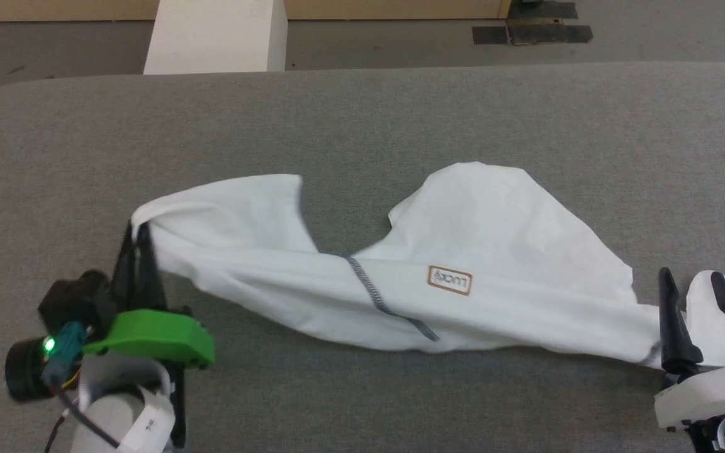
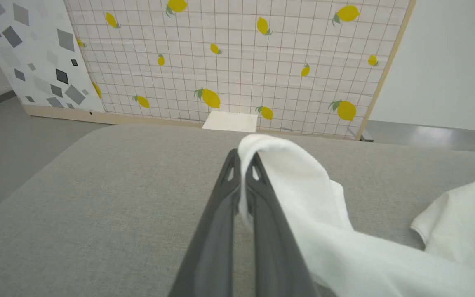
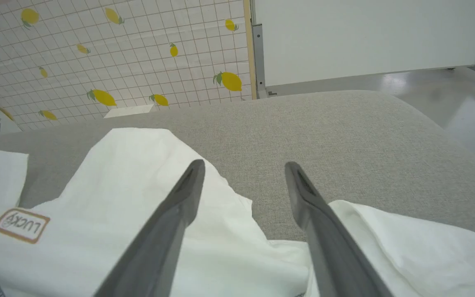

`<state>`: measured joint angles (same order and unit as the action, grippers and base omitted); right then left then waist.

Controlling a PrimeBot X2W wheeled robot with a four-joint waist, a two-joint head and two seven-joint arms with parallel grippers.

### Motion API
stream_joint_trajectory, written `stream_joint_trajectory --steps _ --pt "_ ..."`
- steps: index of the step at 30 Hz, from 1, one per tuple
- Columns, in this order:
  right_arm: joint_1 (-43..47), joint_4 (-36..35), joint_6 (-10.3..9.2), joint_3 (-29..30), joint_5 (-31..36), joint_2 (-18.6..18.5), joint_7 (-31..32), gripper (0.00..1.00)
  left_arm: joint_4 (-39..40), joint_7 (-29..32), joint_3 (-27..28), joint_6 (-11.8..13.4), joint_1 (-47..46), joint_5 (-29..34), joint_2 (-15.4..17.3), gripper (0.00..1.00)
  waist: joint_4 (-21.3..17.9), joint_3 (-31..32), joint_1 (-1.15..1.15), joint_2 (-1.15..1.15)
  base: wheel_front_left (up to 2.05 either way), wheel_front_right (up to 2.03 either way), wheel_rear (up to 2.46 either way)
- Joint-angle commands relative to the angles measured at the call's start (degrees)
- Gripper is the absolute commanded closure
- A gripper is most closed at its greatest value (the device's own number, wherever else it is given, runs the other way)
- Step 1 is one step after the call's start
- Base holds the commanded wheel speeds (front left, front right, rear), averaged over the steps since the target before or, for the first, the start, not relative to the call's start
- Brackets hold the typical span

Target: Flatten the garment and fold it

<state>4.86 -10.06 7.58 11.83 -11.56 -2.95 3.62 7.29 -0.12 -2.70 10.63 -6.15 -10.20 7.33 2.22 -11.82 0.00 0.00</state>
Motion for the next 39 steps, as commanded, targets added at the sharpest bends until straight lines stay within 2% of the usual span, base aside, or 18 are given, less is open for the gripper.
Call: stream_joint_trajectory --steps 1,7,10,12,13,14,15,16,18,22,28,31,34,39 --pt "0.58 -0.22 -0.09 0.14 0.17 0.07 0.33 0.00 1.54 -0.67 1.76 2.11 2.95 -0.69 -0.44 1.00 1.27 1.13 0.00 0.00 0.00 0.00 0.00" --pt "1.57 -0.30 -0.09 0.03 0.18 0.07 0.96 0.00 4.93 -1.81 6.08 8.86 15.76 -3.90 -3.10 1.00 2.68 2.04 0.00 0.00 0.00 0.00 0.00" --pt "2.07 -0.13 -0.09 0.28 0.16 0.07 1.21 0.00 2.37 -2.50 4.94 11.19 22.01 -7.59 -4.07 1.00 3.67 2.57 0.00 0.00 0.00 0.00 0.00" --pt "2.34 0.05 -0.09 0.11 0.19 0.07 1.40 0.00 0.68 -3.08 3.64 11.81 23.09 -9.31 -4.25 1.00 4.11 2.88 0.00 0.00 0.00 0.00 0.00" --pt "2.40 0.13 -0.09 -0.06 0.18 0.07 1.48 0.00 0.12 -3.51 3.13 11.94 23.07 -9.95 -4.30 0.71 4.24 3.00 0.00 0.00 0.00 0.00 0.00" --pt "2.44 0.22 -0.09 -0.26 0.18 0.07 1.58 0.00 -0.27 -4.36 2.60 12.06 22.65 -10.53 -4.33 0.25 4.34 3.12 0.00 0.00 0.00 0.00 0.00" --pt "2.42 0.31 -0.09 -0.42 0.18 0.07 1.66 0.00 -0.41 -5.06 2.14 11.95 21.99 -11.10 -4.35 0.00 4.39 3.25 0.00 0.00 0.00 0.00 0.00" --pt "2.38 0.36 -0.09 -0.56 0.17 0.07 1.72 0.00 -0.18 -5.66 1.86 11.72 21.19 -11.68 -4.37 0.00 4.38 3.34 0.00 0.00 0.00 0.00 0.00" --pt "2.23 0.40 -0.09 -0.90 0.07 0.07 1.82 0.00 0.84 -6.83 0.85 10.51 19.06 -11.46 -4.06 0.00 4.17 3.45 0.00 0.00 0.00 0.00 0.00" --pt "1.96 0.22 -0.09 -1.29 -0.04 0.07 1.97 0.00 5.22 -6.71 -2.06 7.40 12.95 -9.22 -1.48 0.00 3.01 2.70 0.00 0.00 0.00 0.00 0.00" --pt "0.65 -0.87 -0.09 -0.83 0.11 0.07 2.00 0.00 6.82 1.16 -10.65 0.98 -1.31 -3.69 3.21 0.00 0.02 -0.71 0.00 0.00 0.00 0.00 0.00" --pt "-0.58 -1.26 -0.09 -0.71 0.13 0.07 1.90 0.00 3.50 5.87 -16.04 -4.55 -8.90 -1.10 5.69 0.00 -1.89 -2.93 0.00 0.00 0.00 0.00 0.00" --pt "-1.42 -1.33 -0.09 -0.34 -0.02 0.07 1.74 0.00 -1.08 9.36 -19.74 -8.53 -14.33 0.23 6.54 0.00 -3.34 -4.83 0.00 0.00 0.00 0.00 0.00" --pt "-2.39 -1.13 -0.09 -0.11 -0.27 0.07 1.48 0.00 -10.19 14.91 -23.63 -14.14 -19.67 -1.95 5.89 0.00 -5.04 -7.62 0.00 0.00 0.00 0.00 0.00"
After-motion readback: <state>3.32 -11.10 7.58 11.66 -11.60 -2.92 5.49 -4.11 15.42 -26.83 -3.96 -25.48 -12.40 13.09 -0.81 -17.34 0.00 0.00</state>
